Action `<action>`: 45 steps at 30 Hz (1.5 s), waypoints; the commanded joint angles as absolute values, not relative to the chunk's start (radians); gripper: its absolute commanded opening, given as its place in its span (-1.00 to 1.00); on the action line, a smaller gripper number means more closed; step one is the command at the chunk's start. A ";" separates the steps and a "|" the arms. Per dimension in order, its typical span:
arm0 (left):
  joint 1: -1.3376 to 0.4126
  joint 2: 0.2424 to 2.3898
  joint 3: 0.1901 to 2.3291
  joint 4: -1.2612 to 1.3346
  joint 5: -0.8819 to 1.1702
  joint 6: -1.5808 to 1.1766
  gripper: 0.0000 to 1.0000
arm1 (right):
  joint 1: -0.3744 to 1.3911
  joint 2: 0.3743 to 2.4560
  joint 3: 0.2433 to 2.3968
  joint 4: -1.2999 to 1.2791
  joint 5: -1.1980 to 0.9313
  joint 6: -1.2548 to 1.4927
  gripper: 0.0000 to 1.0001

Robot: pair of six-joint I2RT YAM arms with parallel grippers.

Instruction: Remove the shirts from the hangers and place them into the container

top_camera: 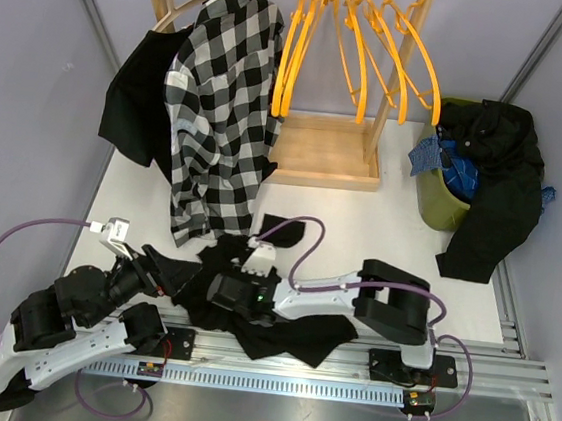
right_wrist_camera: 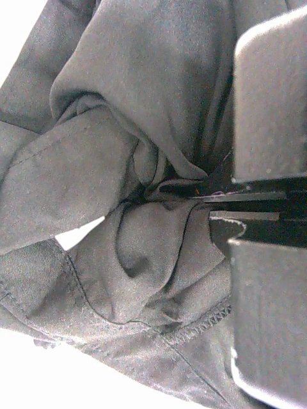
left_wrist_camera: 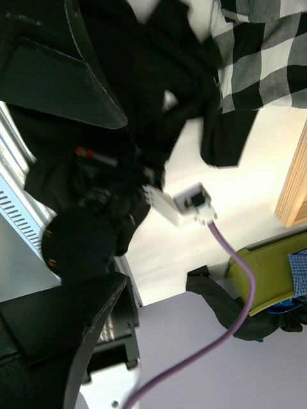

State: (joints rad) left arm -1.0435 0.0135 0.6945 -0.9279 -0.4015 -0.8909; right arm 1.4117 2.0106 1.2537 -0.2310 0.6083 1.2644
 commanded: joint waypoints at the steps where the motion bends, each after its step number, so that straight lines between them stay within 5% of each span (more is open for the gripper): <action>1: -1.045 0.018 0.719 -0.904 -0.407 -0.887 0.96 | 1.362 1.936 1.083 -0.675 0.722 1.394 -1.00; 11: -1.043 0.063 0.713 -0.881 -0.376 -0.877 0.96 | 1.324 1.522 1.161 -1.496 1.113 1.791 -1.00; 15: -1.045 0.086 0.716 -0.856 -0.368 -0.870 0.96 | 1.229 1.318 1.232 -1.630 1.239 1.801 -1.00; 22: -1.045 0.163 0.745 -0.813 -0.336 -0.851 0.96 | 0.952 1.071 1.325 -1.479 1.379 1.374 -1.00; 26: -1.045 0.224 0.762 -0.769 -0.299 -0.835 0.96 | 0.672 0.953 1.260 -0.840 1.260 0.628 -1.00; 28: -1.045 0.247 0.768 -0.753 -0.282 -0.830 0.96 | 0.544 0.925 1.233 -0.700 1.154 0.517 -1.00; 37: -1.045 0.281 0.804 -0.726 -0.258 -0.827 0.97 | 0.005 1.178 1.491 -0.597 0.677 0.454 -1.00; 45: -1.045 0.265 0.839 -0.747 -0.250 -0.839 0.97 | -0.149 1.641 2.237 -0.649 0.502 0.414 -1.00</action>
State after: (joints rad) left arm -1.0435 0.2703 0.7887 -0.7704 -0.2722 -0.8459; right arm -0.1040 1.5631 1.9526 -0.7120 0.6216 0.4408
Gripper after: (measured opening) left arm 0.984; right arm 0.033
